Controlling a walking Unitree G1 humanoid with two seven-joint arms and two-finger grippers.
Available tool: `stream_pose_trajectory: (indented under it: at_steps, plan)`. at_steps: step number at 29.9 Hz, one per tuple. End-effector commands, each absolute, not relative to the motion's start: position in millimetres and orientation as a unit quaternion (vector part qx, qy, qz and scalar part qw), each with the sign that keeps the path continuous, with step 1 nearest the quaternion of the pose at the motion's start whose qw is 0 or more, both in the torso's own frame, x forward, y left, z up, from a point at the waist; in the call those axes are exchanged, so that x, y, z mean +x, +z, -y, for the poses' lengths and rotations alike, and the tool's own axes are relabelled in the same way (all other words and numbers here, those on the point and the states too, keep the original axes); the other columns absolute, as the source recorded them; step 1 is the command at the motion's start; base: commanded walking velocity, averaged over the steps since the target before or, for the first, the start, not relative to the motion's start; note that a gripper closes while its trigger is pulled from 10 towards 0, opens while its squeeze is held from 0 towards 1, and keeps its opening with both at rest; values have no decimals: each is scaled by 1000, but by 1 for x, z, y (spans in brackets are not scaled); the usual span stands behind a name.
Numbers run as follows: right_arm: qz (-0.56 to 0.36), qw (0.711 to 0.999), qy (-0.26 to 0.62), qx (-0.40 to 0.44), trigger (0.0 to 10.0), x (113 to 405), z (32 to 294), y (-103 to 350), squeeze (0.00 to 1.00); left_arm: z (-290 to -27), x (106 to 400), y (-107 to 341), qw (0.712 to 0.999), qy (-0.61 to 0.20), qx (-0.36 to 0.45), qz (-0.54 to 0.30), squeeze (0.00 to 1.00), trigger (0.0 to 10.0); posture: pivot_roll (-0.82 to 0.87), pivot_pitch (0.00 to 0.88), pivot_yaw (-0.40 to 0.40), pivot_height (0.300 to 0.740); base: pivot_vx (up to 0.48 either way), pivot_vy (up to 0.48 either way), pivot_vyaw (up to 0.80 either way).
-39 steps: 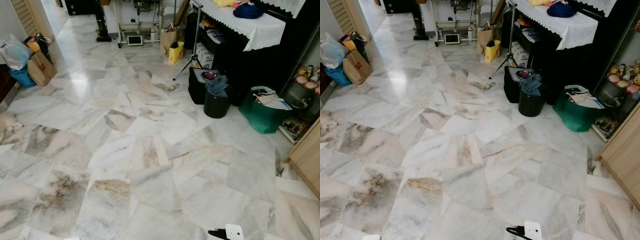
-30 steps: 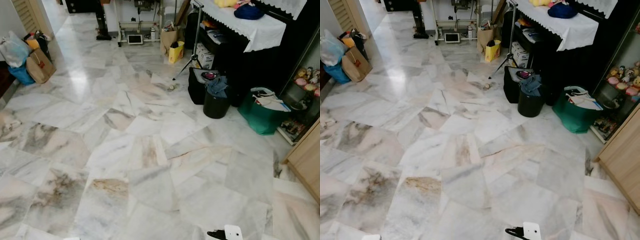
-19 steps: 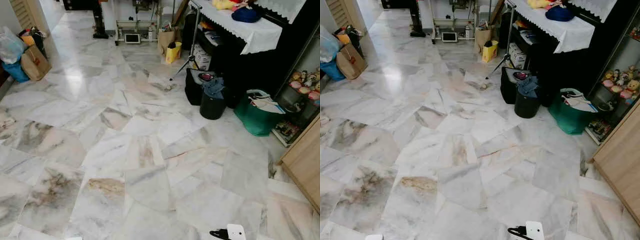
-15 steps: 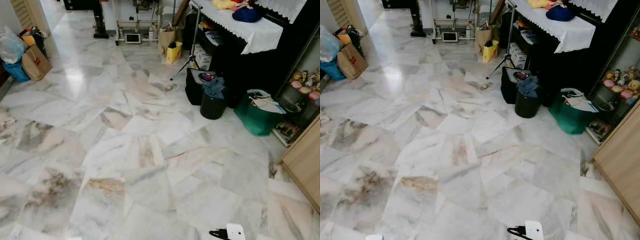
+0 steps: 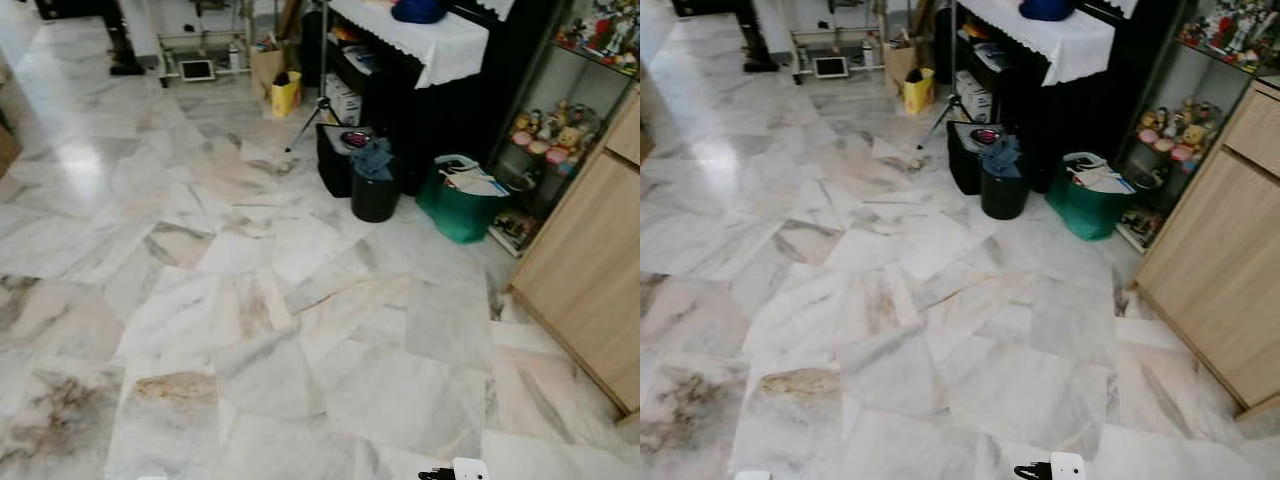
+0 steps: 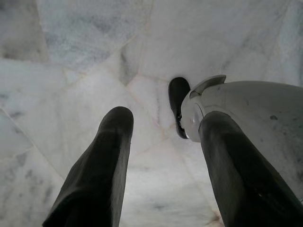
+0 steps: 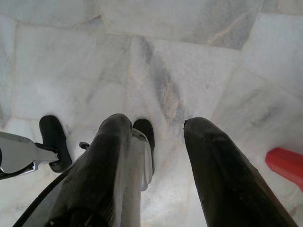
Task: Hang keys on a hook
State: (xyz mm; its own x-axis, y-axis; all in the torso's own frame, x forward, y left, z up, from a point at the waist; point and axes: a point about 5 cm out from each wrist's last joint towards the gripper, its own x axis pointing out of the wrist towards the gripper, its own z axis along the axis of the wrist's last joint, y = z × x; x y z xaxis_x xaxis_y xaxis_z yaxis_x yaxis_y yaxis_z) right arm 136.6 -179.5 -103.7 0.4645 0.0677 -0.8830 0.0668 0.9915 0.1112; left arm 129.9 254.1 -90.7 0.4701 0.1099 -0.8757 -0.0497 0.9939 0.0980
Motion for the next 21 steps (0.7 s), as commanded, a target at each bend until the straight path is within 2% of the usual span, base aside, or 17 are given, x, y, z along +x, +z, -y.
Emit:
stream_pose_trajectory:
  at_steps: [1,2,21]
  plan:
    - [-520,852,2,62,10000,135,180,-104,0,-254,127,-92,850,40,41,-523,0,10000,-7,0,-43,740,0,-480,-800]
    - [-520,852,2,62,10000,135,180,-104,0,-255,127,-92,849,37,46,-525,0,10000,-7,0,-43,740,0,-480,-800]
    - [-521,851,1,65,10000,137,176,-104,0,-259,128,-91,846,41,50,-529,0,10000,5,0,-31,740,0,0,-795]
